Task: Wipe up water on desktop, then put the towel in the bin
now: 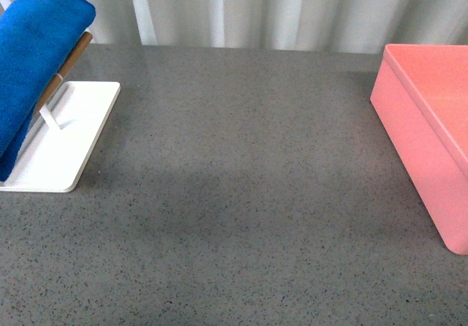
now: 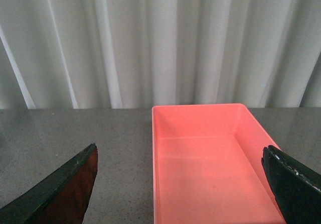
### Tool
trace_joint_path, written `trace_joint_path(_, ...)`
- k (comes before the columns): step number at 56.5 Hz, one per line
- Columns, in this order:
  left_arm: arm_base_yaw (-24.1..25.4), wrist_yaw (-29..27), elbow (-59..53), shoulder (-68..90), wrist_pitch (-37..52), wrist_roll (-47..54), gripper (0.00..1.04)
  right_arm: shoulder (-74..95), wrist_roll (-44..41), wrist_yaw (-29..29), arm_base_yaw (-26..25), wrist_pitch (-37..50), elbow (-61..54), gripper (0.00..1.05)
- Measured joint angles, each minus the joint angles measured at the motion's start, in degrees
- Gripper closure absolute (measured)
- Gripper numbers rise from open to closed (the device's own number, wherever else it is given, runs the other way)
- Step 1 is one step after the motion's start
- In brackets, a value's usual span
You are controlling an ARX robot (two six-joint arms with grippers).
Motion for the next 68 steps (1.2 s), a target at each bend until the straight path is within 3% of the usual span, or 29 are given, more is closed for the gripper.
trace_joint_path(23,0.02,0.00,0.02,0.00,0.00,0.00,0.07,0.00,0.00,0.00,0.00,0.00,0.00,0.07)
trace_joint_path(25,-1.25,-3.45,0.09,0.70,-0.02,-1.33,0.07,0.00,0.00,0.00,0.00,0.00,0.00,0.07)
trace_joint_path(29,-6.64,-21.24,0.26,6.51,3.23,-7.30,0.07,0.00,0.00,0.09,0.00,0.00,0.00,0.07)
trace_joint_path(31,-6.78,-23.85,0.61,10.67,6.29,-9.55,0.07,-0.02,0.00,0.11,0.02,0.00,0.00,0.07)
trace_joint_path(37,-3.15,-17.66,3.85,22.91,16.26,-12.07,0.07,-0.02,-0.02,-0.02,0.02,0.00,0.00,0.07)
trace_joint_path(42,2.80,-6.47,11.04,40.79,28.41,-10.16,0.07,-0.02,-0.02,0.00,0.04,0.00,0.00,0.07)
trace_joint_path(46,5.33,0.59,18.47,54.31,31.45,-5.99,0.07,-0.02,0.00,0.02,0.04,0.00,0.00,0.07)
trace_joint_path(53,7.96,6.47,33.94,74.79,22.88,-1.95,0.07,-0.02,0.00,0.00,0.04,0.00,0.00,0.07)
trace_joint_path(68,8.50,7.50,54.95,94.64,17.44,4.26,0.07,-0.02,0.00,0.00,0.04,0.00,0.00,0.07)
